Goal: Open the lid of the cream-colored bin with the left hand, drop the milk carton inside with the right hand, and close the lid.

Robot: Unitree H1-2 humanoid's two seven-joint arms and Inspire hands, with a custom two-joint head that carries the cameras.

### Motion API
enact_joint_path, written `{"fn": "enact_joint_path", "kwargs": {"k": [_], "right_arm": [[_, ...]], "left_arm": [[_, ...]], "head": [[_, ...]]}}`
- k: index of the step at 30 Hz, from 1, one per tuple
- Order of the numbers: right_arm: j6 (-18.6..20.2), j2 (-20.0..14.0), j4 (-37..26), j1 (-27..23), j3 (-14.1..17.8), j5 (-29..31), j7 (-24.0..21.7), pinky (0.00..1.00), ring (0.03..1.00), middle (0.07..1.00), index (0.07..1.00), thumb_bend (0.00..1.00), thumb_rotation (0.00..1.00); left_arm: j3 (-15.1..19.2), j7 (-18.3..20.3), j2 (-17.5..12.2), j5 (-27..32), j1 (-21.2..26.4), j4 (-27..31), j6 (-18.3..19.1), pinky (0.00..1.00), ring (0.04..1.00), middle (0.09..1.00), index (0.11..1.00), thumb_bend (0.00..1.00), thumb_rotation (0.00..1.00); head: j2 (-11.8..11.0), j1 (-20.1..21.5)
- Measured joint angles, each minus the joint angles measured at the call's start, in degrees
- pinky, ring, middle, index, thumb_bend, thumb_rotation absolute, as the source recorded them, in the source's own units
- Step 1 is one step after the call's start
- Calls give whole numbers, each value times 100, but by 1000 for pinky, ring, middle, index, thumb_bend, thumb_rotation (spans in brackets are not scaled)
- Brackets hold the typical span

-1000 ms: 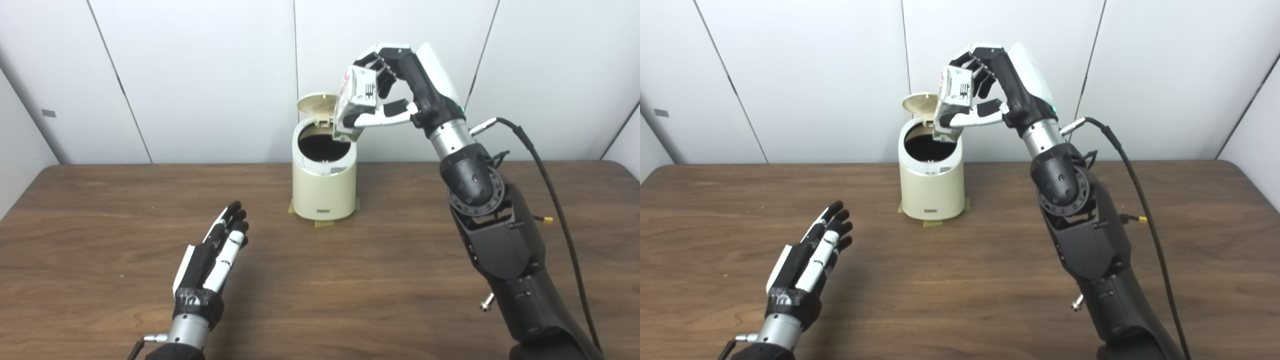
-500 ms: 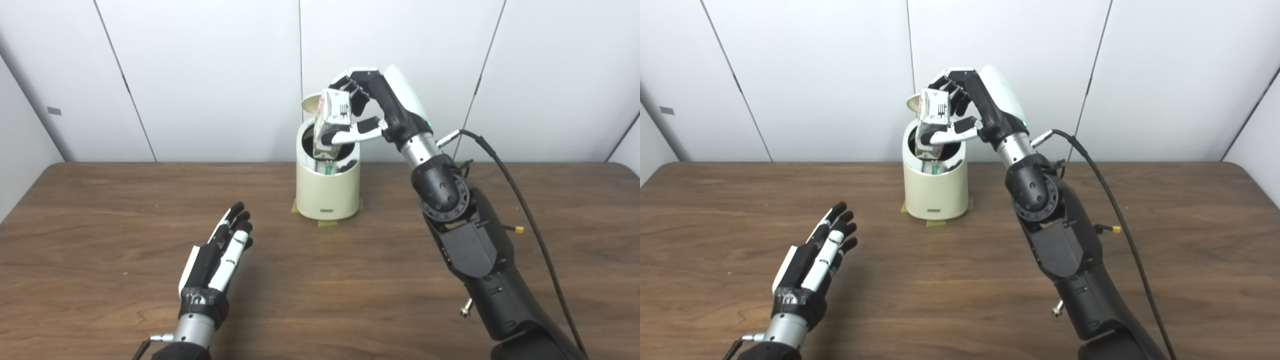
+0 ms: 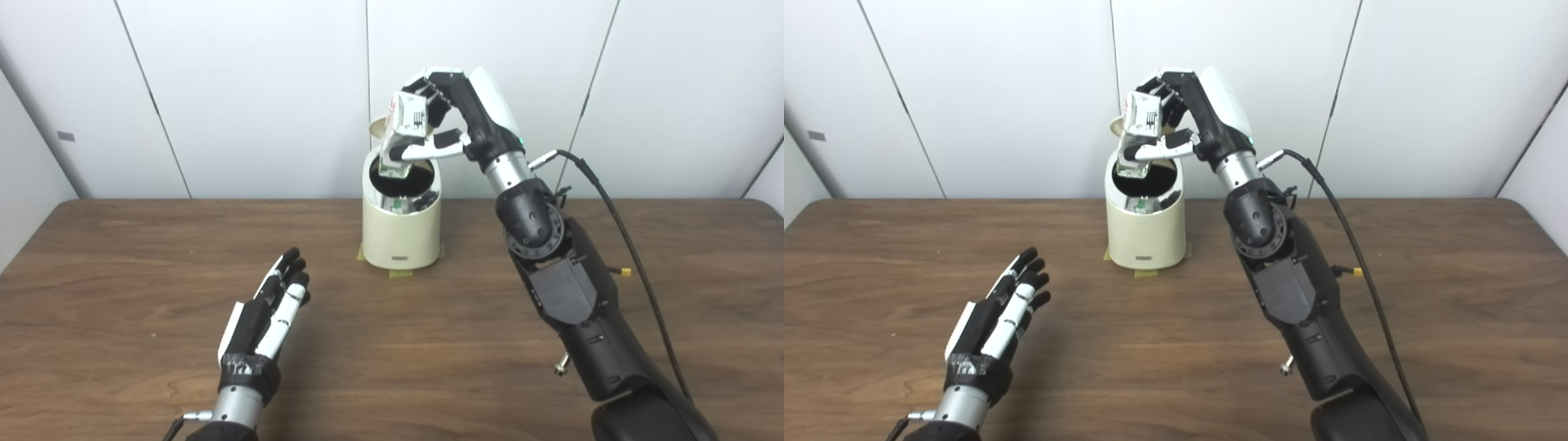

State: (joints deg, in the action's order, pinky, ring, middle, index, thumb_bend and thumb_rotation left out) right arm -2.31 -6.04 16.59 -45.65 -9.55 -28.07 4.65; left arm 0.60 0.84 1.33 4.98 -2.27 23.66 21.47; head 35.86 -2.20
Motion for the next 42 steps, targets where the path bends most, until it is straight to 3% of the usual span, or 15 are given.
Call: {"fn": "enact_joint_path", "kwargs": {"k": [4, 11, 13, 19, 36, 42], "right_arm": [[-40, -98, -57, 5, -43, -115, 3, 375, 402, 487, 523, 517, 0], [-542, -385, -257, 61, -381, -722, 32, 479, 427, 481, 503, 521, 0], [-609, -424, -353, 112, -408, -860, 32, 407, 409, 495, 512, 518, 0], [-797, -510, -433, 199, -488, -1125, 54, 396, 409, 500, 509, 518, 0], [-1817, -499, 128, 291, -512, -1540, 1094, 422, 414, 507, 509, 517, 0], [-1965, -491, 327, 286, -523, -1719, 1428, 414, 411, 507, 516, 516, 0]], "left_arm": [[-24, 6, -32, -7, -5, 0, 1, 926, 945, 945, 947, 453, 597], [-32, 2, -123, -28, -5, 0, 1, 939, 941, 942, 939, 434, 610], [-34, 2, -129, -29, -5, 0, 2, 934, 936, 937, 933, 424, 612], [-35, 2, -144, -32, -6, 1, 2, 930, 936, 939, 932, 446, 613], [-42, 2, -152, -22, -18, 34, 2, 923, 937, 941, 928, 459, 607], [-40, 1, -151, -18, -18, 33, 2, 908, 932, 935, 924, 454, 599]], "head": [[18, 9], [53, 26], [53, 35], [70, 44], [88, 35], [70, 44]]}}
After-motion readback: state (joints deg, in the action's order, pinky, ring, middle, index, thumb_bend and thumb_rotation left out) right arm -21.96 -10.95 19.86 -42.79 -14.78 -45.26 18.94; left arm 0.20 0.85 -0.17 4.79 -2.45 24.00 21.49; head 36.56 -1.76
